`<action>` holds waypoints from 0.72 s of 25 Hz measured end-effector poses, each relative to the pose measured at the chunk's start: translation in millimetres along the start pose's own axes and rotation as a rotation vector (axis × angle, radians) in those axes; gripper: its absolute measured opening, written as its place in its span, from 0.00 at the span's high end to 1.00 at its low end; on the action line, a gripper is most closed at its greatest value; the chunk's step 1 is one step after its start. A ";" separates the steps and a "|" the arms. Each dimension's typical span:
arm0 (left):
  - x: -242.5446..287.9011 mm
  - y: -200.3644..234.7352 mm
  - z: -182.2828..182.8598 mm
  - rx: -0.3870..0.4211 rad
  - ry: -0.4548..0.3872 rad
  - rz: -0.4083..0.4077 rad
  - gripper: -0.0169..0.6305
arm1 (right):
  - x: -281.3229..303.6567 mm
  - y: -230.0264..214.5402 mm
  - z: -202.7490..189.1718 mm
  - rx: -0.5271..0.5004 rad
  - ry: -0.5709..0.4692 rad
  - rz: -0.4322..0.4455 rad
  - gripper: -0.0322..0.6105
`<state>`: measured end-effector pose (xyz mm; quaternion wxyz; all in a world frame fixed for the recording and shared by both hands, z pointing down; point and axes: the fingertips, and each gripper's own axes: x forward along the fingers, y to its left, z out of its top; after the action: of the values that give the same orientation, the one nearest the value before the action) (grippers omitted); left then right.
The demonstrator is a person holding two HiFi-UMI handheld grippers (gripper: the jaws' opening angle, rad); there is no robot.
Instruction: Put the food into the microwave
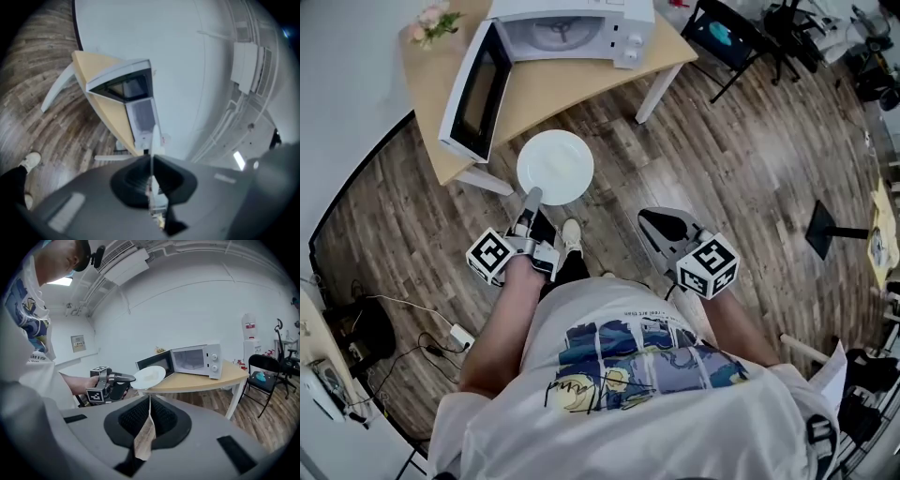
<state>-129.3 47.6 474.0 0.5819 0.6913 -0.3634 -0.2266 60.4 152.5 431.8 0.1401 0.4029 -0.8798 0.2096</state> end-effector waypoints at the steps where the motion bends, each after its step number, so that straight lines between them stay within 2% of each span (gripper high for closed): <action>1: 14.5 1.7 7.7 -0.004 0.013 -0.002 0.95 | 7.5 -7.0 8.8 -0.006 0.001 -0.011 0.93; 5: 70.9 7.9 33.2 -0.034 0.062 -0.006 0.95 | 33.5 -36.6 37.5 -0.007 0.001 -0.073 0.93; 10: 130.7 15.0 65.6 -0.020 0.116 -0.014 0.95 | 58.9 -56.5 58.9 0.017 -0.020 -0.141 0.93; 14: 170.4 20.3 84.7 -0.023 0.106 -0.003 0.95 | 66.2 -72.4 67.7 0.026 -0.007 -0.153 0.93; 18: 214.1 28.0 101.5 -0.023 0.080 0.015 0.95 | 74.0 -107.1 74.7 0.042 0.005 -0.154 0.93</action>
<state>-75.2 -183.1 502.3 0.6056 0.6904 -0.3425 -0.1984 89.8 5.5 424.8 0.1497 0.4718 -0.8412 0.2176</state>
